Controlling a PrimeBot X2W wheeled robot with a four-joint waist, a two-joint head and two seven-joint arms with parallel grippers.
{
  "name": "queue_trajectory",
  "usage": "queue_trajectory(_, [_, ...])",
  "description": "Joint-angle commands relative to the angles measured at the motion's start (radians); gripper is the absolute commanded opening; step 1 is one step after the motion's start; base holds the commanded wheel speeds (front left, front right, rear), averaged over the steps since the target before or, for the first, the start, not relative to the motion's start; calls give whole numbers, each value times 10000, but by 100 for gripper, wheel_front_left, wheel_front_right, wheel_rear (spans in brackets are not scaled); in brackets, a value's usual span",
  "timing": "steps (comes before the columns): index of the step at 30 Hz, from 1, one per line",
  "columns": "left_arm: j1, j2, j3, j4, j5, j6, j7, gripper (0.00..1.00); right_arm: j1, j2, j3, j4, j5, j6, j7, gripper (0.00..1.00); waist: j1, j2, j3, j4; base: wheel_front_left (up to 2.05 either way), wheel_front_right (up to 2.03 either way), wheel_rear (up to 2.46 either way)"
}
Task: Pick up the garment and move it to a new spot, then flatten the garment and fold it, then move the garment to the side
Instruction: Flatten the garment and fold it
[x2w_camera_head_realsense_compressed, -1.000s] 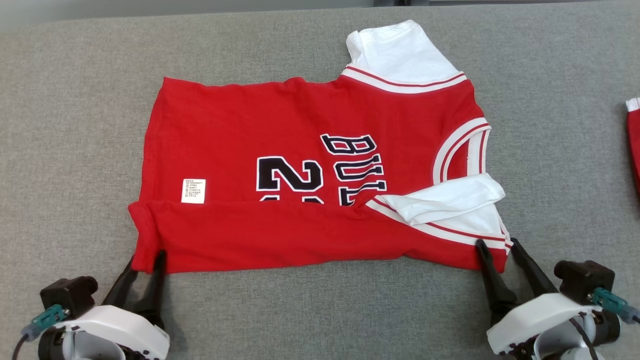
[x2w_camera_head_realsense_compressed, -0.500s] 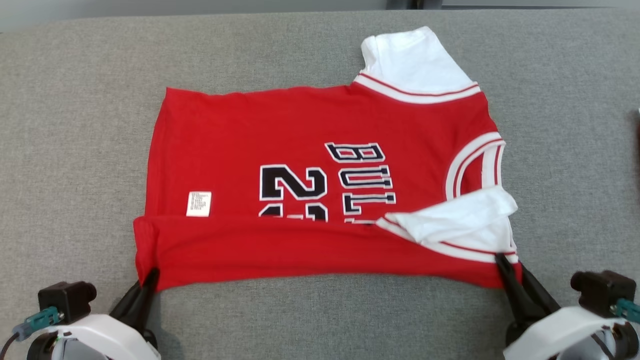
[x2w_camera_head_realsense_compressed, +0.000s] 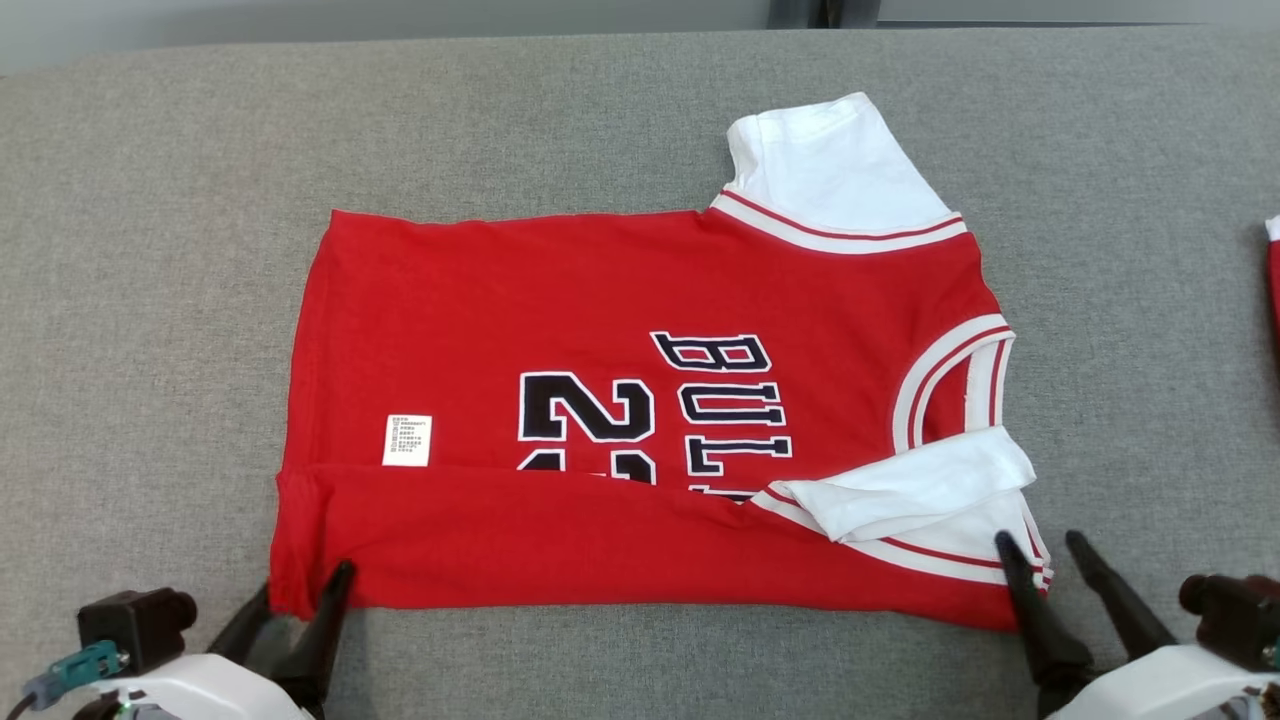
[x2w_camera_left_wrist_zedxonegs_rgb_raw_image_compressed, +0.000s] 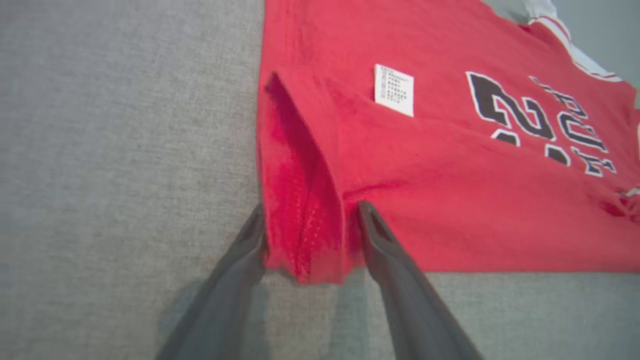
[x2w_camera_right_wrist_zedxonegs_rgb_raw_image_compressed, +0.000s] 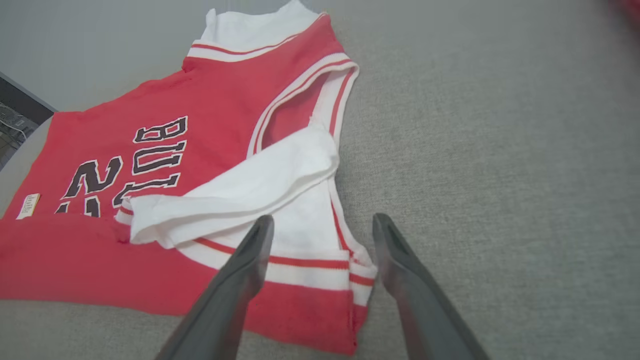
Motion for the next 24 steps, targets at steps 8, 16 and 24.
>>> queue_trajectory(8, [-522,-456,816,-946,253,546,-1711,100,-1091,16,-964,-630,-624,2,-1297,100,0,0,-72,20,0,0,0])
queue_trajectory(16, [-1405,-396,1159,-1671,1273,1044,-2963,100,-2128,22,-1053,-1016,-1260,2,-1979,100,0,0,-220,-46,0,0,0])
queue_trajectory(24, [-1964,-101,845,-1628,1871,1189,-2762,100,-2452,23,-757,-735,-1288,2,-2002,100,0,0,-273,-33,0,0,0])
